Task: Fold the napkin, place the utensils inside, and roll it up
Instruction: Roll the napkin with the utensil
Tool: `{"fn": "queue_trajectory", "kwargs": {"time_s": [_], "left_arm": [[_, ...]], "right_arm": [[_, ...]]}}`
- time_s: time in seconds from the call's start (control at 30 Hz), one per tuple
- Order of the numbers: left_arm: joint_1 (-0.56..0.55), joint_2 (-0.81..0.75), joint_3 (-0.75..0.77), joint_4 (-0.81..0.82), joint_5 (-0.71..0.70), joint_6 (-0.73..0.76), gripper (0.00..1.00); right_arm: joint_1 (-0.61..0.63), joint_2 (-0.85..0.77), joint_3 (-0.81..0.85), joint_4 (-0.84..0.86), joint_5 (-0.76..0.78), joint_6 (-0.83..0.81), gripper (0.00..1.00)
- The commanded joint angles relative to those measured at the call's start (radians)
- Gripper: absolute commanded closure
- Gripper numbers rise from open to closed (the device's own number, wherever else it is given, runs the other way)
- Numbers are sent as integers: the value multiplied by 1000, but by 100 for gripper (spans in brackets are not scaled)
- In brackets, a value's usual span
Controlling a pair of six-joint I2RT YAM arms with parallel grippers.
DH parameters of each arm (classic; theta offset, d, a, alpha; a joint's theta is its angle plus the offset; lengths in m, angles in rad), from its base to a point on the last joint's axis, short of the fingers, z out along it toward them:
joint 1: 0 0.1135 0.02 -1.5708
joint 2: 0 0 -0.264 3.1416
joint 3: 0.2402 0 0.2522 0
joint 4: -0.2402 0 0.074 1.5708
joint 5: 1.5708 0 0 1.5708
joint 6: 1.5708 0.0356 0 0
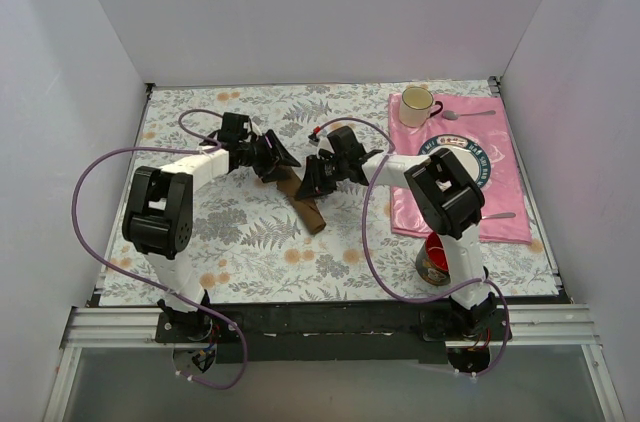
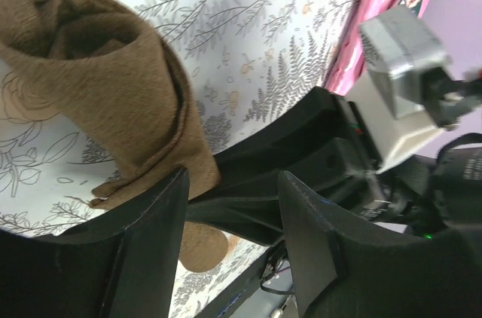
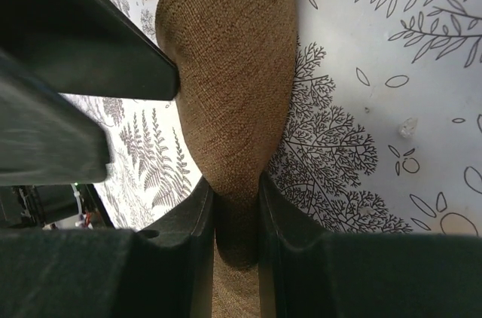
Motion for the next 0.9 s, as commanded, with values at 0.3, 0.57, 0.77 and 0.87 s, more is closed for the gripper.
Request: {"fn": "queue_trajectory", "kwargs": {"time_s": [0.3, 0.57, 0.77, 0.87], "left_arm": [[2, 50, -107, 84, -76, 42, 51], [2, 70, -110, 107, -94, 39, 52], [3, 77, -104, 90, -96, 48, 52], [5, 80, -105, 89, -96, 50, 52]], "right_arm": [[2, -54, 46, -169, 97, -107, 56], [2, -55, 111, -246, 98, -184, 47], [2, -86, 138, -270, 118, -202, 43], [2, -100, 161, -267, 121, -204, 41]]}}
